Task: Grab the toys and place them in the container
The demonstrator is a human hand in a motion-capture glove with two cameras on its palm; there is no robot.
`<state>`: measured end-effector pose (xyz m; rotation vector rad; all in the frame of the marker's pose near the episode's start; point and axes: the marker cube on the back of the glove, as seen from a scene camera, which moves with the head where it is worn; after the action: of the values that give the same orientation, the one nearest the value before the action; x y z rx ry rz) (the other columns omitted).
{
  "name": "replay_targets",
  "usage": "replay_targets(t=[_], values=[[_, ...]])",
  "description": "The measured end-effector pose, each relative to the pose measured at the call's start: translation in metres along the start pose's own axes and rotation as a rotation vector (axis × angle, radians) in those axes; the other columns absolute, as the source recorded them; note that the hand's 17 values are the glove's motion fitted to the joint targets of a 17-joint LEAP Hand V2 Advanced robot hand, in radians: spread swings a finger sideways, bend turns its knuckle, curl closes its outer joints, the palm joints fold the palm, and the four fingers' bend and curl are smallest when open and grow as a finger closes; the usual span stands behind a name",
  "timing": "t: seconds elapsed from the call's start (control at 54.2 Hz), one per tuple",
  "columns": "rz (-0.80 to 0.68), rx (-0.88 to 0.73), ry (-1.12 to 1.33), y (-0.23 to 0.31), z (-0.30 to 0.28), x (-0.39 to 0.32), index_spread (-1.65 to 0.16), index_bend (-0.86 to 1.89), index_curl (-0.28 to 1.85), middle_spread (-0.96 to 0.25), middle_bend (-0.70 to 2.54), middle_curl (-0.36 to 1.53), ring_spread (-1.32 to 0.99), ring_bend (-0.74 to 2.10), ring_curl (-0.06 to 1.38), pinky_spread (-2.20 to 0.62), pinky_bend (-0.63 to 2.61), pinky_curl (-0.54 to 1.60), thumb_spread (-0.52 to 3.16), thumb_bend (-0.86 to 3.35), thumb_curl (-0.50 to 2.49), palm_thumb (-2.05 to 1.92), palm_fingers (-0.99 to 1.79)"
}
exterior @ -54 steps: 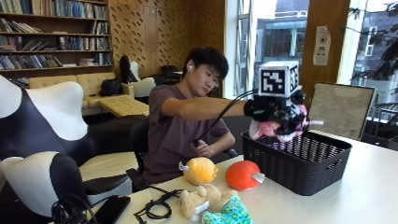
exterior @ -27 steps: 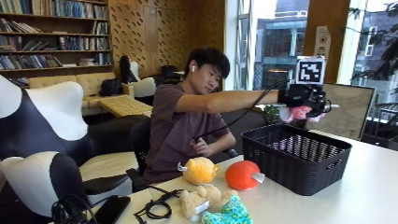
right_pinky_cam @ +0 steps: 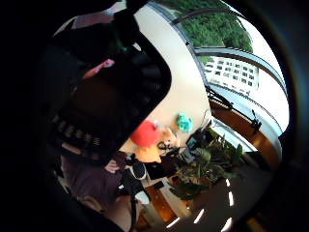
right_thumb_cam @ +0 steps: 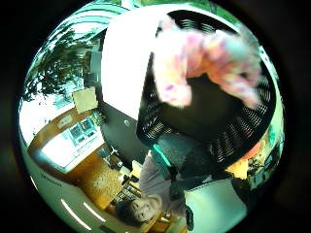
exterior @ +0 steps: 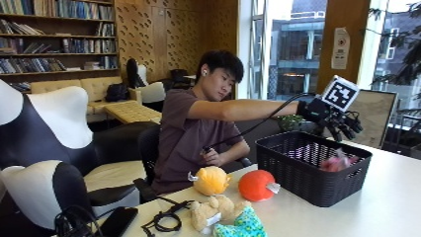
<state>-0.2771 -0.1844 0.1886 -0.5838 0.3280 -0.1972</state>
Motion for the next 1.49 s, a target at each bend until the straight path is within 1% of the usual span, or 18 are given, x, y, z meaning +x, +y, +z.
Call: replay_targets(t=[0.055, 0.129, 0.295, 0.424, 0.554, 0.683, 0.812, 0.959, 1.07, 1.089, 1.107, 1.144, 1.199, 1.236, 1.347, 1.402, 1.439, 1.495], values=[[0.035, 0.033, 0.036, 0.001, 0.000, 0.015, -0.27, 0.04, 0.69, -0.09, 0.35, 0.61, -0.13, 0.84, 0.57, -0.09, 1.41, 0.59, 1.00, -0.08, 0.68, 0.06, -0.59], [-0.087, 0.054, -0.131, 0.013, -0.011, 0.019, -0.25, 0.00, 0.57, -0.04, 0.22, 0.55, -0.08, 0.70, 0.51, -0.05, 1.33, 0.55, 1.05, -0.05, 0.62, 0.01, -0.50], [-0.083, 0.113, -0.018, 0.037, -0.014, 0.085, -0.23, 0.01, 0.40, 0.00, 0.14, 0.48, -0.01, 0.52, 0.43, 0.00, 1.18, 0.47, 1.13, -0.03, 0.52, -0.02, -0.37], [-0.012, 0.138, -0.115, 0.062, -0.017, 0.136, -0.23, 0.02, 0.31, 0.00, 0.14, 0.43, 0.00, 0.47, 0.41, 0.02, 1.10, 0.43, 1.17, -0.02, 0.47, -0.01, -0.31], [0.106, 0.116, -0.192, 0.089, -0.003, 0.201, -0.23, 0.07, 0.27, -0.01, 0.18, 0.42, 0.00, 0.45, 0.40, 0.03, 0.98, 0.39, 1.20, -0.01, 0.43, 0.01, -0.22], [0.140, 0.112, -0.292, 0.114, 0.035, 0.273, -0.24, 0.09, 0.24, -0.02, 0.17, 0.41, -0.01, 0.43, 0.39, 0.02, 0.89, 0.36, 1.24, -0.01, 0.41, 0.04, -0.19], [0.189, 0.092, -0.345, 0.107, 0.097, 0.324, -0.24, 0.10, 0.23, -0.02, 0.17, 0.39, -0.01, 0.41, 0.39, 0.02, 0.84, 0.34, 1.26, -0.01, 0.40, 0.08, -0.17], [0.255, 0.010, -0.371, 0.074, 0.175, 0.355, -0.24, 0.10, 0.22, -0.02, 0.16, 0.38, -0.02, 0.37, 0.38, 0.02, 0.80, 0.33, 1.27, -0.01, 0.38, 0.11, -0.19], [0.210, -0.083, -0.409, 0.057, 0.234, 0.352, -0.24, 0.10, 0.21, -0.02, 0.14, 0.37, -0.01, 0.29, 0.36, 0.03, 0.78, 0.33, 1.26, 0.01, 0.39, 0.17, -0.26], [0.214, -0.099, -0.410, 0.053, 0.242, 0.352, -0.24, 0.10, 0.21, -0.02, 0.12, 0.36, -0.01, 0.26, 0.35, 0.03, 0.77, 0.32, 1.26, 0.00, 0.38, 0.18, -0.29], [0.220, -0.112, -0.408, 0.051, 0.250, 0.353, -0.24, 0.09, 0.20, -0.02, 0.15, 0.36, -0.01, 0.30, 0.36, 0.02, 0.78, 0.33, 1.26, -0.01, 0.38, 0.17, -0.20], [0.234, -0.138, -0.389, 0.045, 0.266, 0.355, -0.24, 0.10, 0.21, -0.02, 0.12, 0.34, 0.00, 0.22, 0.34, 0.04, 0.76, 0.32, 1.25, 0.01, 0.39, 0.20, -0.31], [0.244, -0.177, -0.362, 0.036, 0.299, 0.356, -0.24, 0.10, 0.21, -0.01, 0.11, 0.33, 0.01, 0.18, 0.33, 0.04, 0.75, 0.32, 1.25, 0.00, 0.38, 0.22, -0.32], [0.250, -0.158, -0.383, 0.030, 0.314, 0.356, -0.24, 0.10, 0.20, -0.01, 0.10, 0.31, 0.02, 0.16, 0.32, 0.05, 0.76, 0.33, 1.24, 0.00, 0.38, 0.23, -0.31], [0.274, 0.022, -0.479, 0.021, 0.326, 0.361, -0.28, 0.23, 0.25, -0.03, 0.11, 0.28, 0.01, 0.24, 0.33, 0.06, 0.83, 0.34, 1.24, 0.00, 0.38, 0.28, 0.01], [0.265, 0.053, -0.497, 0.021, 0.325, 0.361, -0.29, 0.33, 0.27, -0.06, 0.17, 0.29, -0.05, 0.33, 0.35, 0.04, 0.76, 0.32, 1.26, 0.02, 0.39, 0.33, 0.21], [0.259, 0.068, -0.501, 0.021, 0.324, 0.361, -0.30, 0.33, 0.28, -0.08, 0.20, 0.30, -0.09, 0.38, 0.35, 0.03, 0.71, 0.30, 1.28, 0.03, 0.39, 0.35, 0.28], [0.255, 0.079, -0.500, 0.021, 0.322, 0.361, -0.30, 0.28, 0.27, -0.15, 0.40, 0.36, -0.18, 0.52, 0.39, -0.02, 0.64, 0.27, 1.33, 0.06, 0.41, 0.40, 0.53]])
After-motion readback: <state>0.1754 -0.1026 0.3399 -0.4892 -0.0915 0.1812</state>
